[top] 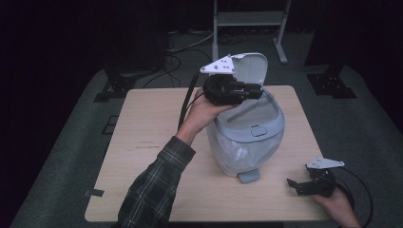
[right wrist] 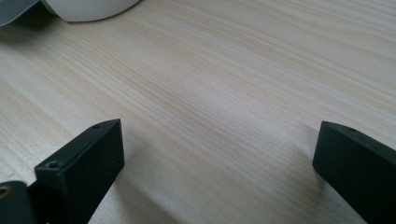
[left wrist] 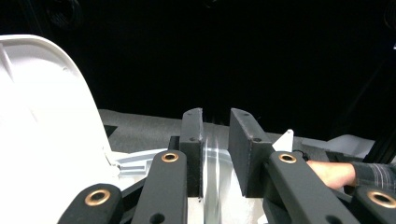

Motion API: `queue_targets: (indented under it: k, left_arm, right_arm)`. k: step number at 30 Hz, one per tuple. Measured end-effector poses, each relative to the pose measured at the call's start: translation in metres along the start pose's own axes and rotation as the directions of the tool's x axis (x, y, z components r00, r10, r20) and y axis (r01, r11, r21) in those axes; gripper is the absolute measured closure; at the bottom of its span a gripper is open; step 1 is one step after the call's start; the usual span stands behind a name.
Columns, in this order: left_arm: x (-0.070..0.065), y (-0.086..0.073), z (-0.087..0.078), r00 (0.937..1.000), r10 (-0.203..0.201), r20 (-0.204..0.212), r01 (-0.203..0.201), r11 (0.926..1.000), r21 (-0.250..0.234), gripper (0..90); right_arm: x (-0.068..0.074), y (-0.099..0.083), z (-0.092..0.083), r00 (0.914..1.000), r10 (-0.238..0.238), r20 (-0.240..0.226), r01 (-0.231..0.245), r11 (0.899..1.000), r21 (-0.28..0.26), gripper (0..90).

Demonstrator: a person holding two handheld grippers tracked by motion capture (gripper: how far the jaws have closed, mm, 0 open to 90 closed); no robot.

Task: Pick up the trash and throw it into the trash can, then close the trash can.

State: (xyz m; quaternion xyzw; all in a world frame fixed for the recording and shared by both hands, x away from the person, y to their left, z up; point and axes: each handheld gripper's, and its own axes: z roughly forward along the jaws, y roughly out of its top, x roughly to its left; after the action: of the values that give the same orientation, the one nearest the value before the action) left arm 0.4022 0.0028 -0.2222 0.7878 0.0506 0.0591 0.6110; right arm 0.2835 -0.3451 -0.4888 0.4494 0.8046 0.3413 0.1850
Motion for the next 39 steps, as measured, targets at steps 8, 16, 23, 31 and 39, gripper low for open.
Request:
queue_targets:
  k: [8,16,23,31,39]
  left_arm:
    - [0.001,0.000,-0.015,0.9999,-0.010,-0.008,0.010,0.9999,0.004,81.8]
    - [0.003,0.000,-0.041,0.9990,-0.015,-0.041,0.015,0.9999,-0.002,90.0]
    - [0.006,-0.007,-0.068,0.9965,-0.019,-0.082,0.018,0.9997,-0.016,89.5]
    - [0.014,-0.018,-0.093,0.9921,-0.040,-0.119,0.038,0.9991,-0.020,89.9]
    - [0.024,-0.022,-0.108,0.9868,-0.044,-0.156,0.041,0.9989,-0.026,89.9]
  right_arm:
    - [0.000,0.000,0.000,1.0000,-0.001,0.000,0.001,1.000,0.000,1.0]
    - [0.000,0.000,0.000,1.0000,-0.002,-0.001,0.002,1.000,0.001,0.9]
    - [0.000,0.000,0.000,1.0000,-0.004,0.000,0.004,1.000,0.000,1.0]
    - [0.000,0.000,0.000,1.0000,-0.002,-0.001,0.002,1.000,0.000,1.0]
    - [0.000,0.000,0.000,1.0000,-0.002,-0.001,0.002,1.000,0.000,1.0]
